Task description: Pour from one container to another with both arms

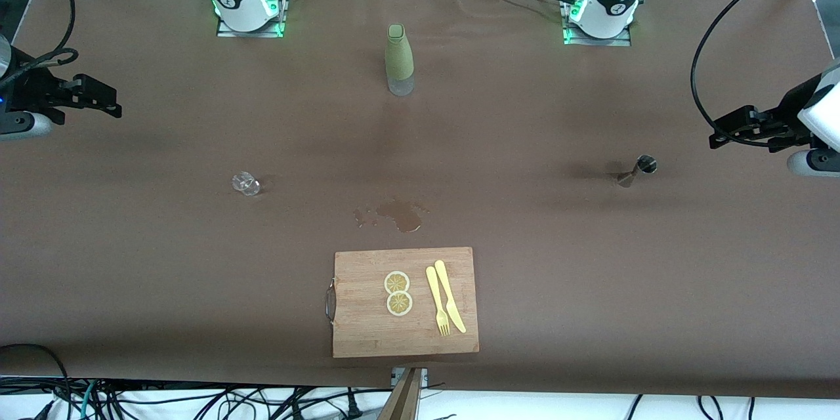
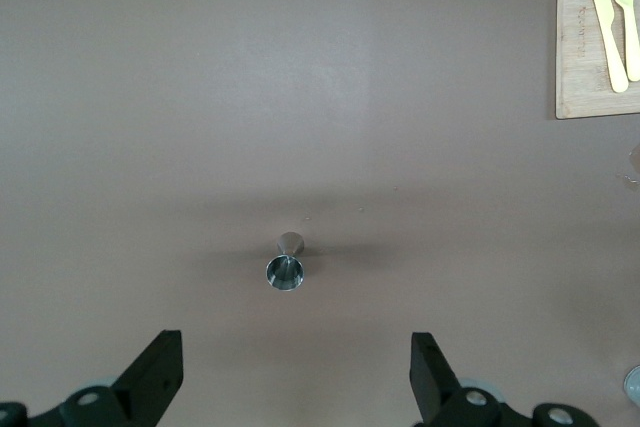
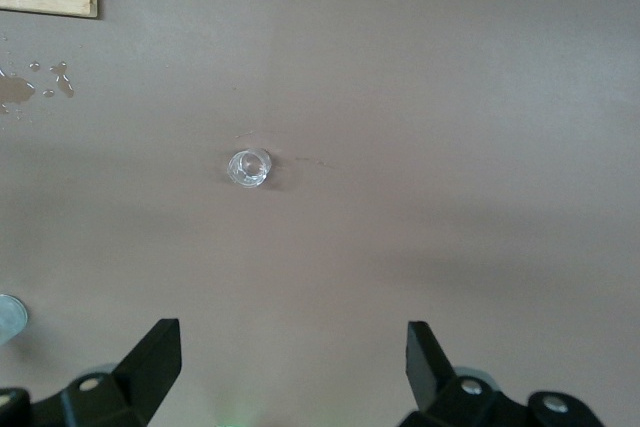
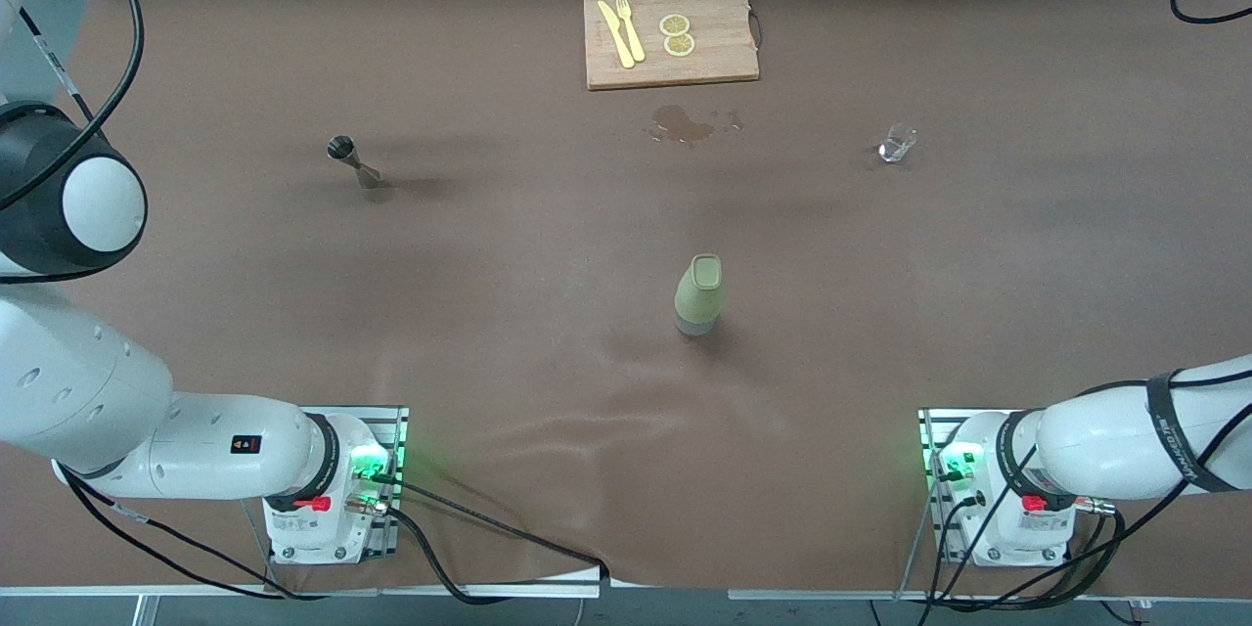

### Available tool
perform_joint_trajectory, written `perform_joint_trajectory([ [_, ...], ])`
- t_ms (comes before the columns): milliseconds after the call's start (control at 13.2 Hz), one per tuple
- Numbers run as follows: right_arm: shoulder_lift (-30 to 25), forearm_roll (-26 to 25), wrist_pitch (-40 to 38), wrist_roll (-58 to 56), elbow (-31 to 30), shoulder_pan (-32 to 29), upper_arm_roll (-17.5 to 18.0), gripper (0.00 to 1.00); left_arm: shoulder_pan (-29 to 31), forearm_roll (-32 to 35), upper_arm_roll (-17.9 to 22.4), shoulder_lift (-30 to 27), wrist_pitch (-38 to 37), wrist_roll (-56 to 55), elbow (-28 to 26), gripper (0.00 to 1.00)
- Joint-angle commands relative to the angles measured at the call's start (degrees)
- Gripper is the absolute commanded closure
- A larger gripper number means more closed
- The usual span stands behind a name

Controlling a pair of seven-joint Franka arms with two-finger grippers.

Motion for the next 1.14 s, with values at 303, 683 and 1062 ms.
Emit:
perform_joint_trajectory([
  [303, 0.19, 0.65, -1.30, -0.03, 1.27, 0.03, 0.01, 0.00, -0.38, 1.91, -0.20, 1.17, -0.81, -0.79, 2.52, 0.00],
  [683, 0.19, 0.56, -1.22, 0.06, 1.27, 0.03, 0.01, 0.00, -0.38, 1.91, -0.20, 1.26, -0.72, -0.79, 2.52, 0.00],
  [1062, 0.28, 0.38, -2.79, 0.23, 1.27, 0.03, 0.01, 0.00, -0.38, 1.91, -0.20, 1.26, -0.81, -0.79, 2.52, 0.00],
])
